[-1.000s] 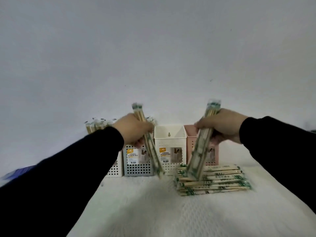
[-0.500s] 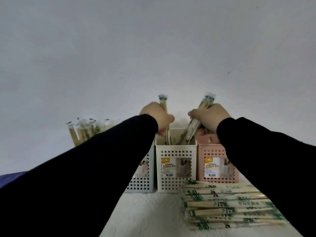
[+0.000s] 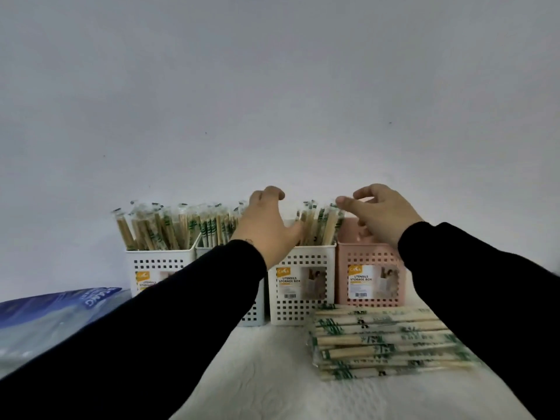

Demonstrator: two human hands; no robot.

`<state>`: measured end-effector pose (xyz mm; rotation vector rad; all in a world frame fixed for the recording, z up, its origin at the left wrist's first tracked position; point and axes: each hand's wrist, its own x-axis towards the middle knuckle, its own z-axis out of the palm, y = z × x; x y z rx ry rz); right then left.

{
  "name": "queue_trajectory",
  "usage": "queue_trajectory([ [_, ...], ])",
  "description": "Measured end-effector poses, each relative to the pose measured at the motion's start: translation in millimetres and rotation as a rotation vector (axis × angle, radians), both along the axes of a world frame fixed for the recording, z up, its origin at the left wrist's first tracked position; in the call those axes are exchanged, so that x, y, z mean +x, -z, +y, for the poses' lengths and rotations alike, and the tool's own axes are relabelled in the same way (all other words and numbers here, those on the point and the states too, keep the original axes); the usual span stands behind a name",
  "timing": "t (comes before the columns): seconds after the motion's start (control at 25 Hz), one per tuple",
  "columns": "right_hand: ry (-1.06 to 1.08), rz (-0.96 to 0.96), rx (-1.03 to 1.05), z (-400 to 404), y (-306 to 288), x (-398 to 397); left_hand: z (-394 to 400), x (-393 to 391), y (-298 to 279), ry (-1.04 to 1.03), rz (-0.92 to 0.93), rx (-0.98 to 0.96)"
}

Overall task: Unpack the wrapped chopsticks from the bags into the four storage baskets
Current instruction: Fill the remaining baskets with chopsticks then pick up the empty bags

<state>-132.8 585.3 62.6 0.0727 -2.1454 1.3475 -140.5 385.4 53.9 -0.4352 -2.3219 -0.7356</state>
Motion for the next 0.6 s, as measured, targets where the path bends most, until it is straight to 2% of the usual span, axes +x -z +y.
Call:
queue_trajectory([
  [0.08,0.04,0.115,0.038,18,14,25,4,26,23,0.078,0.157,-0.013],
  [0.12,0.061,0.133,0.089,26,26,36,11,39,36,0.12,0.167,-0.044],
  [0.2,0.12,0.076,0.234,40,55,53,31,58,62,0.229,0.071,-0.168],
  [0.32,0.144,-0.063,0.386,58,91,61,56,69,94,0.348,-0.009,-0.473],
  [0.44,0.065,-0.178,0.56,66,106,64,66,72,111,0.339,0.056,-0.686],
  [0.6,0.053,-0.167,0.675,64,103,68,73,76,113,0.298,0.085,-0.739],
])
